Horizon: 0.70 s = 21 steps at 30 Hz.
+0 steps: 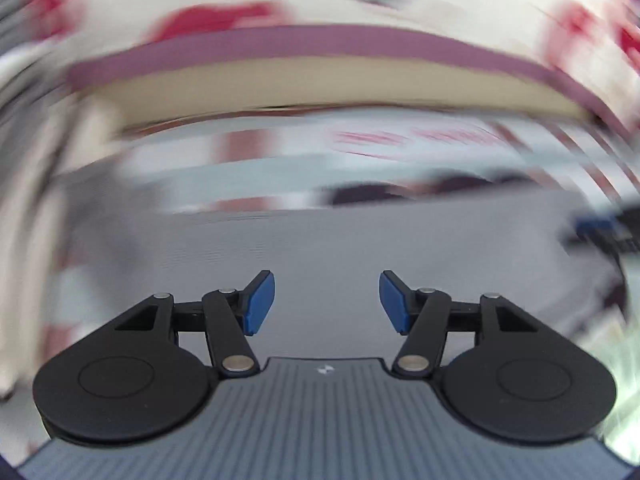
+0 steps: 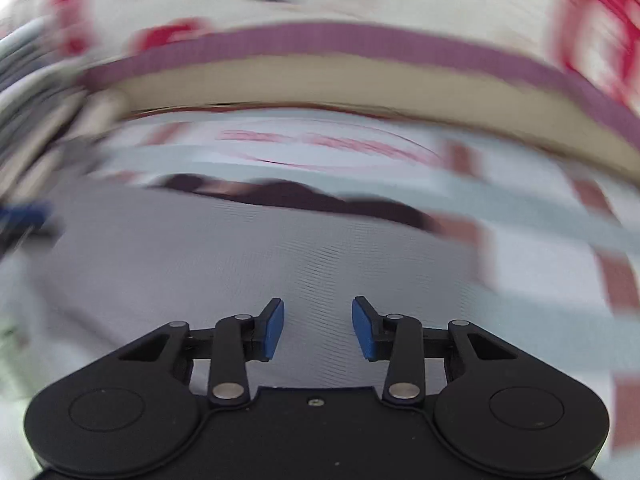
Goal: Fold clothes
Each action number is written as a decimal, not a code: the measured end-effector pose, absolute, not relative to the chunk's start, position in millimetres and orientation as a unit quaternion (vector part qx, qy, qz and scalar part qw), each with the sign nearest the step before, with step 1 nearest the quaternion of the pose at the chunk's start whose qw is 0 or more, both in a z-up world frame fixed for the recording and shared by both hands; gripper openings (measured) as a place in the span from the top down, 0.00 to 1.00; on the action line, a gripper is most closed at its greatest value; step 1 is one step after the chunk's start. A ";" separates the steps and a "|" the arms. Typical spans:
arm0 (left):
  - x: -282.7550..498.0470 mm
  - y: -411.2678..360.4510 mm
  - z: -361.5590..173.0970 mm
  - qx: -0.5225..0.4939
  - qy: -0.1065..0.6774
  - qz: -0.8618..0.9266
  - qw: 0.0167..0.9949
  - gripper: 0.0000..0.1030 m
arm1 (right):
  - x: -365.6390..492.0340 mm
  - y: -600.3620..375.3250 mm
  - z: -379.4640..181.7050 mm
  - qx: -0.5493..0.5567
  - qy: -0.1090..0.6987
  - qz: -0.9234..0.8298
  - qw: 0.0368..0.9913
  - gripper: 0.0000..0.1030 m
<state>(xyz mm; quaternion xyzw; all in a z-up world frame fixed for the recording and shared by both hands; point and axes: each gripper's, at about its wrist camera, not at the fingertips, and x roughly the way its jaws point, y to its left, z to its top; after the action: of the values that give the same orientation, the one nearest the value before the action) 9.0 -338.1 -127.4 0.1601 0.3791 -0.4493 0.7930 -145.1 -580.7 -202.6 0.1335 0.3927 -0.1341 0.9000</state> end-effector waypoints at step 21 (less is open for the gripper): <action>100.1 -256.5 -160.5 0.070 0.370 -0.367 0.850 0.47 | 39.3 -377.8 -183.3 0.005 0.423 0.103 0.900 0.41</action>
<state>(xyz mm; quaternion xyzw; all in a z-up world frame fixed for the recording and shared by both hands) 100.1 -256.5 -160.5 0.0701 0.3705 -0.3673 0.8503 39.3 -377.8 -183.3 0.0050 0.4226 0.1026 0.9005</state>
